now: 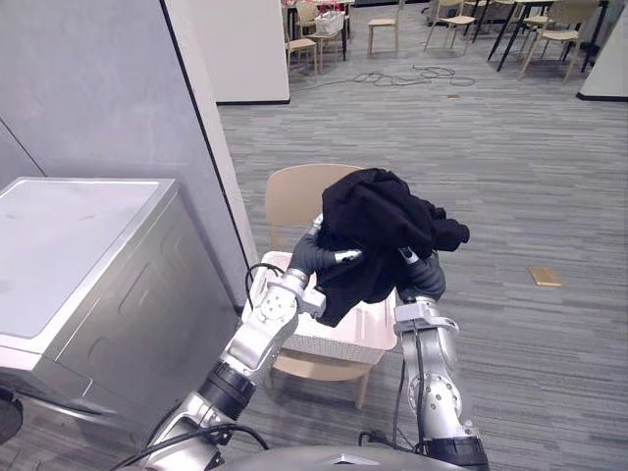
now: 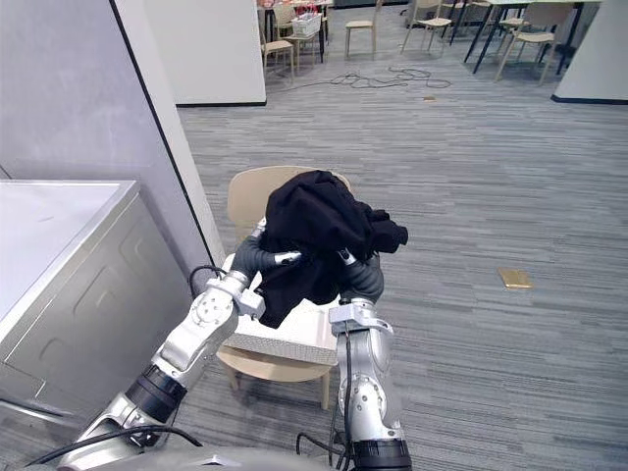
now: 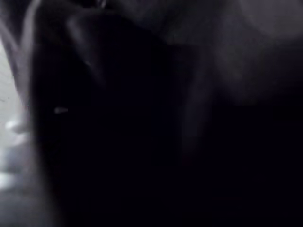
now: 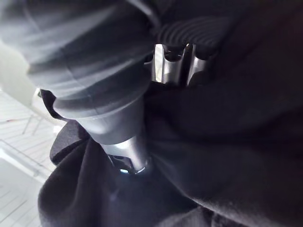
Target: Pick up the laundry basket with both hands and put the clothes into the washing machine.
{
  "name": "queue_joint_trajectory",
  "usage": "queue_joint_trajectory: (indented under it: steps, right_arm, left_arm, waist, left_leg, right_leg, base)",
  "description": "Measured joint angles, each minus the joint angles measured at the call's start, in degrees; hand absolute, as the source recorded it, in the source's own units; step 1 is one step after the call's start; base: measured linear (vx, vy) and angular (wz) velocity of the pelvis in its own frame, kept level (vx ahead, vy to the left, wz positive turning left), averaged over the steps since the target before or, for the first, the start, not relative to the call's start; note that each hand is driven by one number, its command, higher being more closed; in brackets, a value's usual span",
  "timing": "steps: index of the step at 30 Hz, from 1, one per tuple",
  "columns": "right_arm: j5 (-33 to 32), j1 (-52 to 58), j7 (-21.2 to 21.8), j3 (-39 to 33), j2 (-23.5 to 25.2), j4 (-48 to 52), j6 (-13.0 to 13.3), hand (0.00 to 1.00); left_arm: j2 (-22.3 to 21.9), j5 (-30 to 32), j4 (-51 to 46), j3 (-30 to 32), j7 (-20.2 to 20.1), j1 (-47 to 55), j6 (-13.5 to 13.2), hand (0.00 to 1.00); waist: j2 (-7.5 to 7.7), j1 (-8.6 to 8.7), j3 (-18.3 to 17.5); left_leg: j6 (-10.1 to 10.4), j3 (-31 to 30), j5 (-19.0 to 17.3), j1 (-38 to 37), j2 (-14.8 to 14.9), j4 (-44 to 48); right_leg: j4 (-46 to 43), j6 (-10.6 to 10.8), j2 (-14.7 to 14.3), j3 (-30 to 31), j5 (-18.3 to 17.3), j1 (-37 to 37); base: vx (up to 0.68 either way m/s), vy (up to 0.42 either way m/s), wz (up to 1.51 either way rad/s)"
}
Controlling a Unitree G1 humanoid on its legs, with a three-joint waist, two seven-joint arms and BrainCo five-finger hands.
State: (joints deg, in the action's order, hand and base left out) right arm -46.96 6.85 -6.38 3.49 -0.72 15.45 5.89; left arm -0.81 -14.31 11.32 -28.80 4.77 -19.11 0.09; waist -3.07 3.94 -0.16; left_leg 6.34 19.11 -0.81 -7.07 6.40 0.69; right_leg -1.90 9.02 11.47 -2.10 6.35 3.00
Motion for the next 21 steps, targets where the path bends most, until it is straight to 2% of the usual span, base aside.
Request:
queue_joint_trajectory:
  steps: [13, 20, 21]
  right_arm:
    - [-1.2, 4.7, -0.4, 0.7, -2.2, 4.8, 0.4, 1.0]
    - [-3.0, 6.5, -0.5, 0.7, -2.2, 6.7, 2.7, 1.0]
    - [-3.2, 6.6, -0.5, 0.7, -2.2, 6.9, 2.8, 1.0]
  left_arm:
    - [-1.6, 0.9, 8.5, -7.2, -0.1, -6.9, 1.0, 0.0]
    - [-2.9, -1.5, 9.1, -10.2, 0.0, -8.8, 1.0, 0.0]
    - [-2.9, -2.0, 9.1, -10.5, 0.0, -9.0, 1.0, 1.0]
  waist:
    - [-1.32, 2.28, -1.2]
    - [-1.64, 3.18, -2.0]
    - [-1.9, 3.25, -2.2]
  left_leg:
    - [0.1, 1.4, -0.2, -0.1, -0.2, 0.0]
    - [-0.1, 1.6, -0.6, -0.2, -0.4, 0.1]
    - [-0.1, 1.7, -0.8, -0.2, -0.4, 0.1]
  right_leg:
    - [-1.0, 0.6, 0.1, 1.2, -0.2, 1.0]
    - [-1.3, 1.1, 0.5, 1.3, -0.6, 1.0]
    - [-1.4, 1.2, 0.5, 1.3, -0.6, 1.0]
  base:
    - [0.0, -0.003, -0.04]
    - [0.0, -0.002, 0.0]
    - [-0.04, -0.014, 0.0]
